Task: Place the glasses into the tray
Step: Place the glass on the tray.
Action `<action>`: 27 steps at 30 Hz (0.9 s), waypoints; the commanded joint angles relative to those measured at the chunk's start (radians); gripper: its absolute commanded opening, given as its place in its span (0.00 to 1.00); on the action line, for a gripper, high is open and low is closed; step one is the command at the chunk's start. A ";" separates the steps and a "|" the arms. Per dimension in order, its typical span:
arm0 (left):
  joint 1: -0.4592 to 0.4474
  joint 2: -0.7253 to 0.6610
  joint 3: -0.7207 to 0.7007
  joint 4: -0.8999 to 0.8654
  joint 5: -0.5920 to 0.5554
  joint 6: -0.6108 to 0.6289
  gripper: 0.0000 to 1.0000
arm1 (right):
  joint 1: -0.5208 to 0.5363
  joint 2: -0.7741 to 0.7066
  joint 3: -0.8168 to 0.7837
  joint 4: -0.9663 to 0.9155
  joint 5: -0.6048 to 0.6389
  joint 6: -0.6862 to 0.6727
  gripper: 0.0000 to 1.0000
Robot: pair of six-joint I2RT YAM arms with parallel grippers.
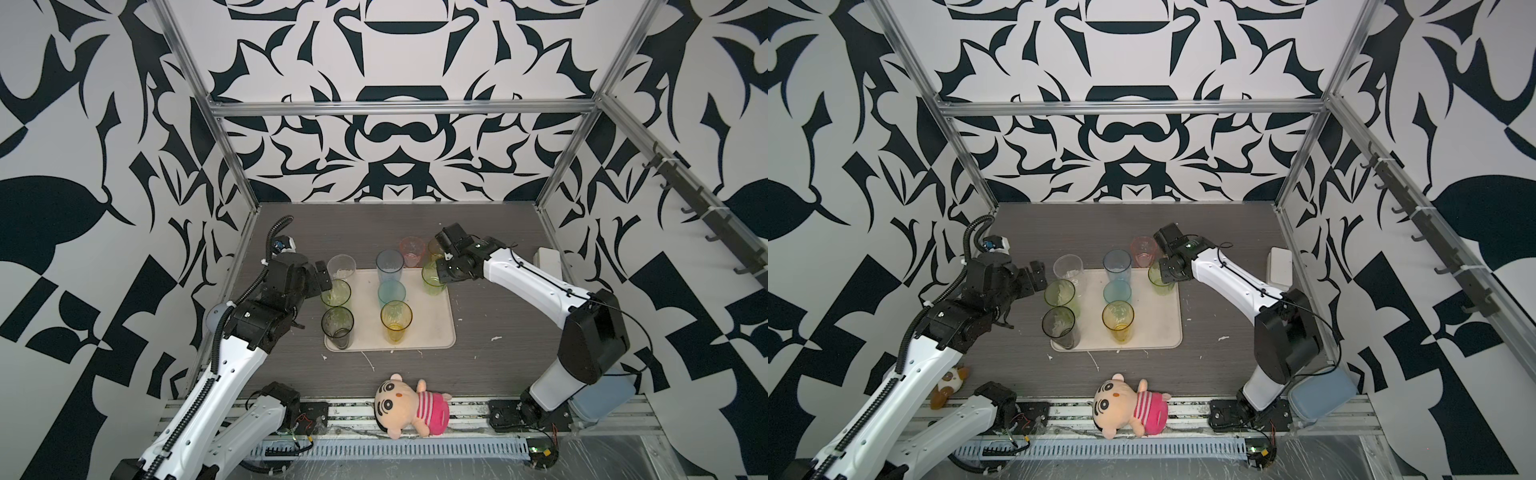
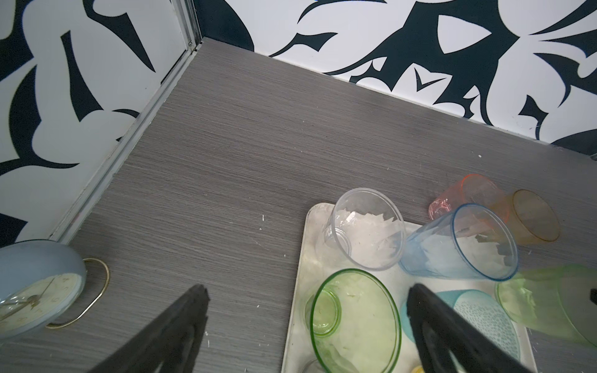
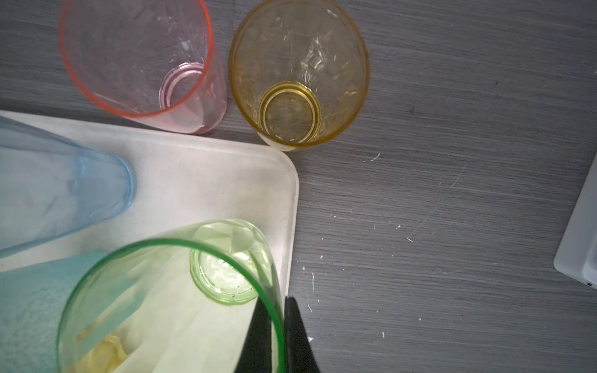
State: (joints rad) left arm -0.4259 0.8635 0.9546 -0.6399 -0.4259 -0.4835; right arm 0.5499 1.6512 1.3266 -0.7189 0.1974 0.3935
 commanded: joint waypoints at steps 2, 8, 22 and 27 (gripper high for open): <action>-0.004 -0.017 -0.015 -0.002 -0.004 -0.020 1.00 | -0.011 0.009 -0.001 0.057 -0.038 0.026 0.00; -0.003 -0.020 -0.017 -0.004 -0.009 -0.020 1.00 | -0.018 0.049 0.002 0.073 -0.049 0.027 0.00; -0.003 -0.018 -0.020 -0.005 -0.010 -0.021 1.00 | -0.030 0.113 0.007 0.104 -0.062 0.028 0.00; -0.004 -0.015 -0.019 -0.002 -0.009 -0.021 1.00 | -0.032 0.125 0.009 0.107 -0.062 0.025 0.00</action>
State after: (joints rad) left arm -0.4259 0.8558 0.9508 -0.6403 -0.4263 -0.4908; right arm 0.5228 1.7756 1.3254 -0.6258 0.1375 0.4129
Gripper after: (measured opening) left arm 0.998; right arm 0.051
